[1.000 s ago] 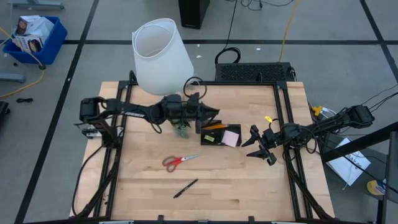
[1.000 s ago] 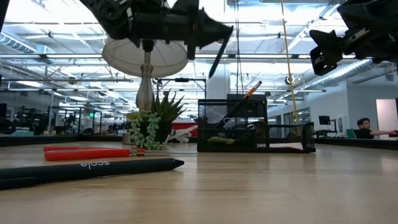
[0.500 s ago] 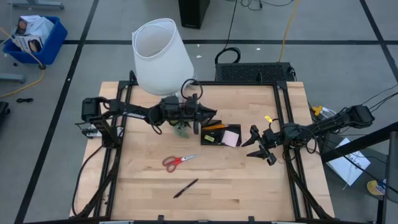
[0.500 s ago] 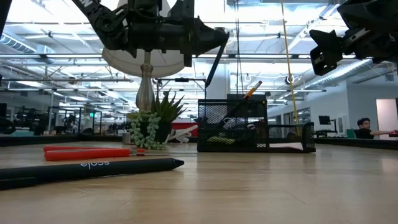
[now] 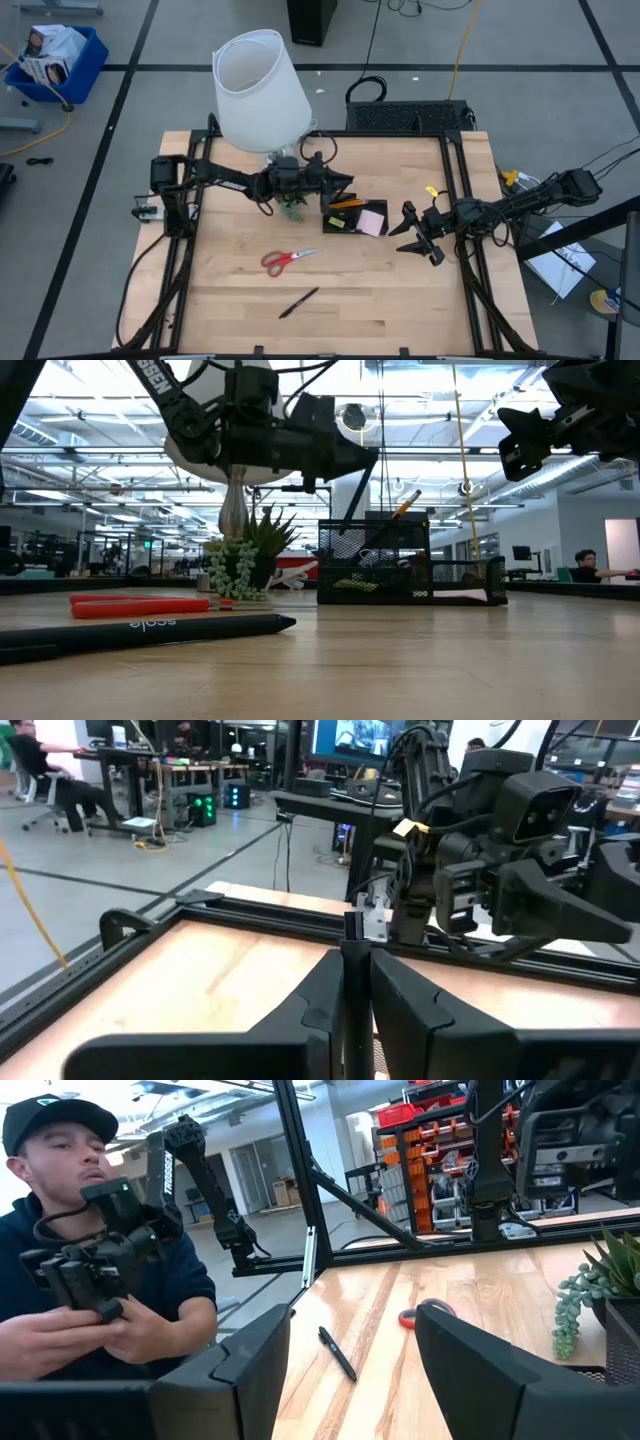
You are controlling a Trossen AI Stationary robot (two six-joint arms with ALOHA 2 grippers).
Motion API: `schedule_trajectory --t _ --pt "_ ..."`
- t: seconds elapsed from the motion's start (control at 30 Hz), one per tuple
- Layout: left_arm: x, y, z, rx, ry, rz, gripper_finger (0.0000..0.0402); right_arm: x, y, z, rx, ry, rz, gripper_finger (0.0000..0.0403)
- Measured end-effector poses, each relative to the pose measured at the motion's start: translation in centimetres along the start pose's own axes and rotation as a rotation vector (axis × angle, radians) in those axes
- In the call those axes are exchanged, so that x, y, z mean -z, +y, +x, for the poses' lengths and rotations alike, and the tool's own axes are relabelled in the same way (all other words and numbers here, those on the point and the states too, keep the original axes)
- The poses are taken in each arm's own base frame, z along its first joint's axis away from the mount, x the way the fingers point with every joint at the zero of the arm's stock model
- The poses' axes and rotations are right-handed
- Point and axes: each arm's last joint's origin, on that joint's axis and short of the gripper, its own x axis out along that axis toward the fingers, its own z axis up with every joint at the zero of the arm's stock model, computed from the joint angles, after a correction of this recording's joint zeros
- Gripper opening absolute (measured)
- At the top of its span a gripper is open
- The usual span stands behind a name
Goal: Pick and place office supplies into organizer
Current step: Put the black pen into the desk organizer
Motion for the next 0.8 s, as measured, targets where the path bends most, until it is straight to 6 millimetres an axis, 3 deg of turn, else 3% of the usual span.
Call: schedule_trajectory --t 0.43,0.6,0.8 --pt "0.4 -0.5 0.1 0.063 0.037 -0.007 0.0127 0.0 0.0 0.0 0.0 0.0 0.0 0.0211" --pt "0.9 -2.3 0.1 0.108 0.092 -0.034 0.0139 0.0 0.0 0.0 0.0 -0.001 0.0 0.0212" --pt "2.2 -4.8 0.1 0.046 0.194 -0.059 0.014 0.0 0.0 0.0 0.0 0.0 0.0 0.0211"
